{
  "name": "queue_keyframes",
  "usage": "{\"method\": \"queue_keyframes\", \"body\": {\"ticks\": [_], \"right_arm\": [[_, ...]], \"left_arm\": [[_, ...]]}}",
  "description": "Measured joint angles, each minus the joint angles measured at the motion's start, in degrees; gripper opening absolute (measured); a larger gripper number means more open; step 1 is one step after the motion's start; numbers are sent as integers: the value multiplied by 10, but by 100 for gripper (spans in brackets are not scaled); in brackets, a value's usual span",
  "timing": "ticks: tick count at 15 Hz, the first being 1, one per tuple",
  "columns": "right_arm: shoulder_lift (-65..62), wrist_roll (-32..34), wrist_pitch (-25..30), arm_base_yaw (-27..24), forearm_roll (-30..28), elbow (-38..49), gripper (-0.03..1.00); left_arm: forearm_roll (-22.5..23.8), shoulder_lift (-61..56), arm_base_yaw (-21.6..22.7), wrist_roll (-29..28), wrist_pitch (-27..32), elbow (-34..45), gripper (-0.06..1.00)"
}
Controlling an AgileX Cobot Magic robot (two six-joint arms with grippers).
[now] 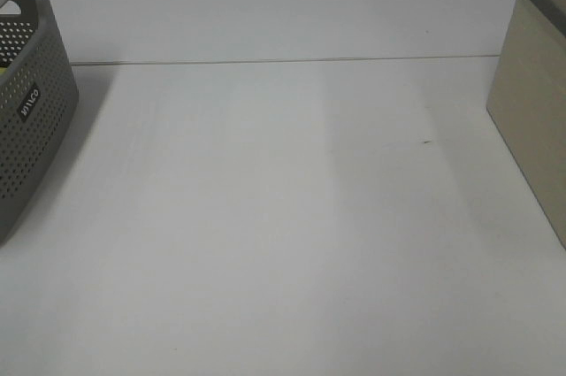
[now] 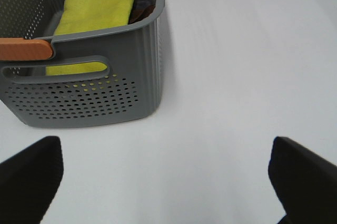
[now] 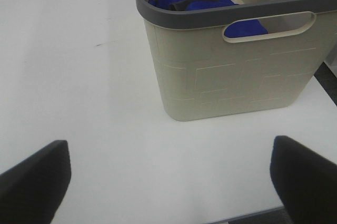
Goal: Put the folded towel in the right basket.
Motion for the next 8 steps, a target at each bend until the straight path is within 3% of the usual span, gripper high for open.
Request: {"method": "queue_keyframes", "body": {"ticks": [8], "right_arm": [[0, 1, 0, 0, 7, 0, 98]], "left_arm": [[0, 0, 0, 0, 0, 0, 99]]}}
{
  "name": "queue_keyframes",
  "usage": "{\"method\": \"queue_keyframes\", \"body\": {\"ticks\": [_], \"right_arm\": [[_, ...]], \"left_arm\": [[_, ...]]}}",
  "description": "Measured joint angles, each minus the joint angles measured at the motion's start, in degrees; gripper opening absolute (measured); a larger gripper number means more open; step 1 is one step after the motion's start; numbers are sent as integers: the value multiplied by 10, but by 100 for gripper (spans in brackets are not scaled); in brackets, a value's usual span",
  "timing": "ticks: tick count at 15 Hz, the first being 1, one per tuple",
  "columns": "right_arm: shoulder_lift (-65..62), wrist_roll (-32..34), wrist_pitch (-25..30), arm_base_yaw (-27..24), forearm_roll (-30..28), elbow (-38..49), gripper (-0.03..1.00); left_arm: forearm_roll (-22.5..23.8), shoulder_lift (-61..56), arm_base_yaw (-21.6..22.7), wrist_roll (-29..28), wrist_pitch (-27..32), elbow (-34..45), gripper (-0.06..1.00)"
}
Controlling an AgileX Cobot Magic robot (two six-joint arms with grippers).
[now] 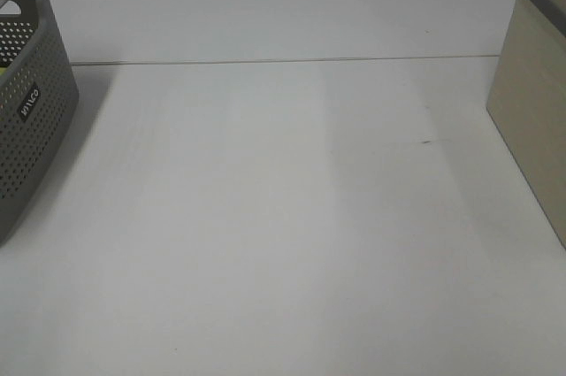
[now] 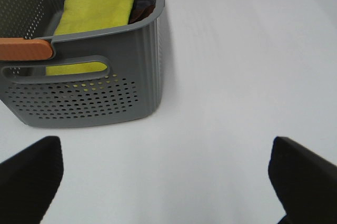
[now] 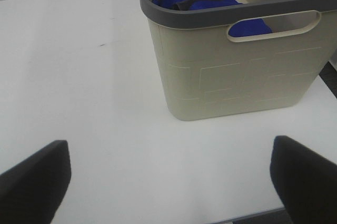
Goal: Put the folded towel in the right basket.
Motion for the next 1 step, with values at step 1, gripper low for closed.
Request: {"method": "queue_keyframes", "body": {"ticks": [1], "right_arm": [[0, 0, 0, 0, 4, 0, 98]], "left_arm": [[0, 0, 0, 0, 0, 0, 99]]}}
